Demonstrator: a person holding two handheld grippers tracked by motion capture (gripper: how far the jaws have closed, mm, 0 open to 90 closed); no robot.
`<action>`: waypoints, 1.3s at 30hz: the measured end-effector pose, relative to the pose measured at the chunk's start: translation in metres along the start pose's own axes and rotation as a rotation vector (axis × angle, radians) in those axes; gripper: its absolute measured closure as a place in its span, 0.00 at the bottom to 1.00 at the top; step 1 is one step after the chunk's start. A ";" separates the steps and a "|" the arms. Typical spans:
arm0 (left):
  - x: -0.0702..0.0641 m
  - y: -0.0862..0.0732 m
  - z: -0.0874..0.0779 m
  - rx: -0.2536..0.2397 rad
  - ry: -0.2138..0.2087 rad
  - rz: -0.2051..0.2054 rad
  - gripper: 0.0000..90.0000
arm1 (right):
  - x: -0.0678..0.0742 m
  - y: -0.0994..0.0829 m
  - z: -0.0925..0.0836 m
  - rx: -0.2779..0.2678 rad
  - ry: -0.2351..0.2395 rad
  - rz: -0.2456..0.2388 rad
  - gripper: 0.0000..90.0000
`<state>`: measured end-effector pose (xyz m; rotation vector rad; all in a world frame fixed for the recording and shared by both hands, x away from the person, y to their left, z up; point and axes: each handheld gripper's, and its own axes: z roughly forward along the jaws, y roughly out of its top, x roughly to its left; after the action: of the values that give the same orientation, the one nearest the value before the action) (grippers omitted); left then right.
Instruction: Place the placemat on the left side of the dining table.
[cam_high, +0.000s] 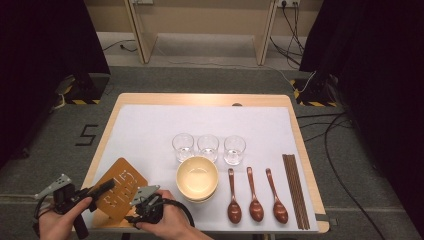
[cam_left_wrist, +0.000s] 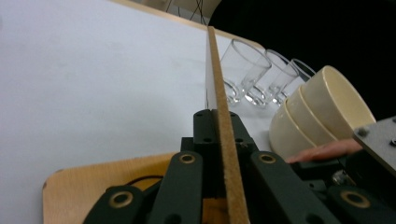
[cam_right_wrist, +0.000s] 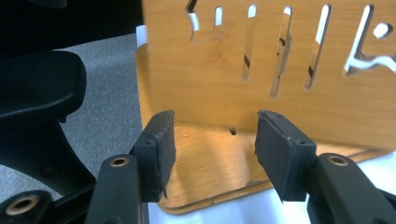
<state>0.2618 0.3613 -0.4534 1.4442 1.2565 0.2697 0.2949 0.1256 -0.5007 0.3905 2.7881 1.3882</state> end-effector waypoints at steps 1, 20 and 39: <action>-0.001 0.002 0.000 -0.004 0.016 0.018 0.95 | 0.000 0.000 0.000 0.000 0.000 0.000 0.55; -0.020 0.034 0.001 -0.117 0.077 0.183 0.96 | 0.008 0.019 -0.065 -0.105 -0.078 -0.057 0.57; -0.017 0.062 0.030 -0.169 0.136 0.237 0.96 | -0.018 0.008 -0.139 -0.259 -0.227 -0.004 0.58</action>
<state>0.3102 0.3445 -0.4043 1.4459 1.1399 0.6284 0.2986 0.0171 -0.4117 0.4991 2.3932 1.5682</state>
